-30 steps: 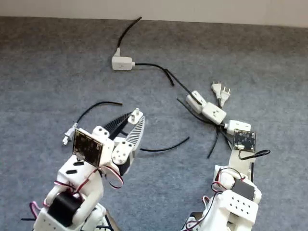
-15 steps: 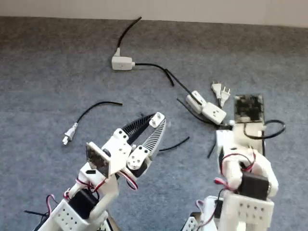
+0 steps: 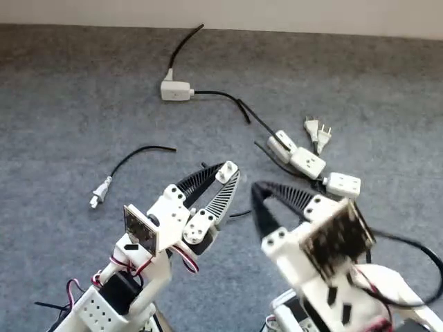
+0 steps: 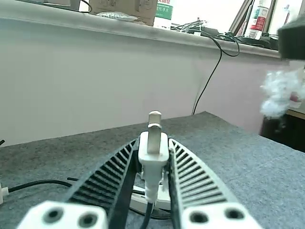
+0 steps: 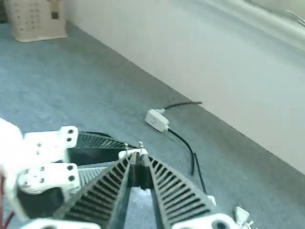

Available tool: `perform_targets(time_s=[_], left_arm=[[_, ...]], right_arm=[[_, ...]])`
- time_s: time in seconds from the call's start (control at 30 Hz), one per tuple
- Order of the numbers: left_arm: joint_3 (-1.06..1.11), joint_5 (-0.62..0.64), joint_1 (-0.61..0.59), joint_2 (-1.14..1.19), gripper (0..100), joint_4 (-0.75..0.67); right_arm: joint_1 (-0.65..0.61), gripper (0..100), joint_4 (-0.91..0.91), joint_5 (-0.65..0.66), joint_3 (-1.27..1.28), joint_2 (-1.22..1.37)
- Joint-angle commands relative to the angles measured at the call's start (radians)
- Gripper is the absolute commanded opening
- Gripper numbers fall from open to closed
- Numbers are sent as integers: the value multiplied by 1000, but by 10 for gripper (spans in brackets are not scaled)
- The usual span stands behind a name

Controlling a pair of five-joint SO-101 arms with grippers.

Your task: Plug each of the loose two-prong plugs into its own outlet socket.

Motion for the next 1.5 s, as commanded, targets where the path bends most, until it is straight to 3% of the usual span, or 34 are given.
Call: perform_targets(time_s=[0.0, 0.27, 0.53, 0.67, 0.87, 1.17, 1.47], left_arm=[[19, 0, 7, -10, 6, -28], [19, 0, 10, -10, 6, -26], [19, 0, 5, -10, 6, 12], [18, 2, -22, -12, 6, 9], [16, 2, -27, -12, 6, 9], [16, 2, -25, -13, 6, 9], [18, 2, -25, -13, 6, 9]], right_arm=[[-136, 9, 35, -6, -91, 4], [-278, 9, -61, -26, 21, 68], [-306, 9, -228, 104, 168, 231], [-216, 9, -282, 133, 208, 231], [21, 9, -417, 199, 374, 231], [371, 9, -788, 374, 679, 239], [456, 9, -814, 393, 708, 231]])
